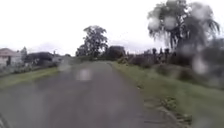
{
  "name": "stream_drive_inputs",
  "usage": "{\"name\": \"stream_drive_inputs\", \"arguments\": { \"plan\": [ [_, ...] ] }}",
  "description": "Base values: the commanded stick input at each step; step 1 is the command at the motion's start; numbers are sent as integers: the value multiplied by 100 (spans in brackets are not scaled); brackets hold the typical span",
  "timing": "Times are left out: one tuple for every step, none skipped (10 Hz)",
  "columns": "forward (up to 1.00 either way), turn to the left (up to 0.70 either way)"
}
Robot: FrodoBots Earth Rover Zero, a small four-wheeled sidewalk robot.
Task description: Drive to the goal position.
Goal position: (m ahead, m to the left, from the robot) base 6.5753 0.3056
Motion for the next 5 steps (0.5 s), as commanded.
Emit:
{"name": "stream_drive_inputs", "arguments": {
  "plan": [
    [100, 0],
    [100, 0],
    [100, 0],
    [100, 0],
    [100, 1]
  ]
}}
